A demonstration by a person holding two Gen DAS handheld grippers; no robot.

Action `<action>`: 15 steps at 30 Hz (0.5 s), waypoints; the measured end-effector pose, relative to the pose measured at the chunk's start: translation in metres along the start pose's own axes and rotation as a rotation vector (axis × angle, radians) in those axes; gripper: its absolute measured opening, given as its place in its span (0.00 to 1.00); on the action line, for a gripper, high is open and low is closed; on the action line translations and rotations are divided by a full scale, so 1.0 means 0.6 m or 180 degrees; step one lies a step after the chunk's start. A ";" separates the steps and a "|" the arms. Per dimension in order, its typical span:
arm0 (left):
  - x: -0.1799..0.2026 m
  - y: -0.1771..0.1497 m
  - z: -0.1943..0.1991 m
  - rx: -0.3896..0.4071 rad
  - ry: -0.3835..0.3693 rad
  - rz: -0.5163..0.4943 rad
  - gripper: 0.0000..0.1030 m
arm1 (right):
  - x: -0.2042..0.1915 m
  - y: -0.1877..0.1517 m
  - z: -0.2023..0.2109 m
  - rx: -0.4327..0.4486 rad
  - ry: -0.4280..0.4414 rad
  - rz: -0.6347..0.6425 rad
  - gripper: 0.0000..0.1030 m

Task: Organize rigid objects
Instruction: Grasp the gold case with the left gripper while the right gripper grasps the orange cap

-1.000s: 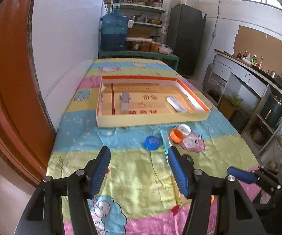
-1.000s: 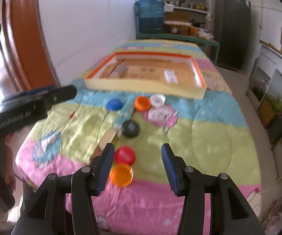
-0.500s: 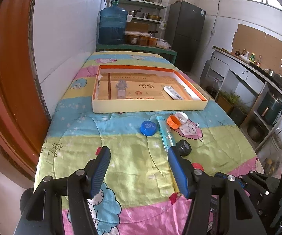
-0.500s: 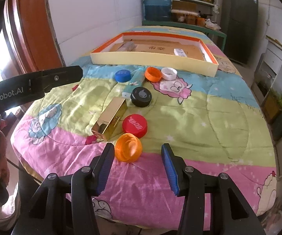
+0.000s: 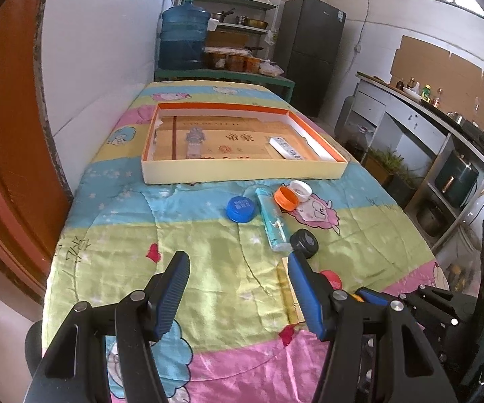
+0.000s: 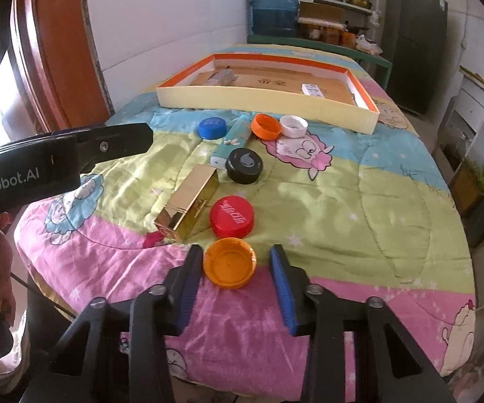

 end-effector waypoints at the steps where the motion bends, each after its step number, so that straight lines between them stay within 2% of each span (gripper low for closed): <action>1: 0.003 -0.002 -0.003 -0.0017 -0.0009 -0.0019 0.59 | 0.002 -0.001 0.001 0.0002 -0.0013 -0.0006 0.30; 11: 0.053 -0.044 -0.035 -0.0290 -0.0113 -0.0321 0.59 | 0.022 -0.010 0.009 -0.0005 0.0024 -0.0127 0.30; 15: 0.058 -0.050 -0.045 -0.0339 -0.0080 -0.0317 0.57 | 0.023 -0.013 0.009 0.0001 0.0010 -0.0124 0.30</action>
Point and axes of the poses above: each gripper's, at about its wrist camera, not at the fingertips, and z roughly against the way its jaws point, x to its right, y to its top, the point moved 2 cm from there along -z, roughly the way its jaws point, and after that the axes turned 6 degrees about -y, right-handed, at the moved point
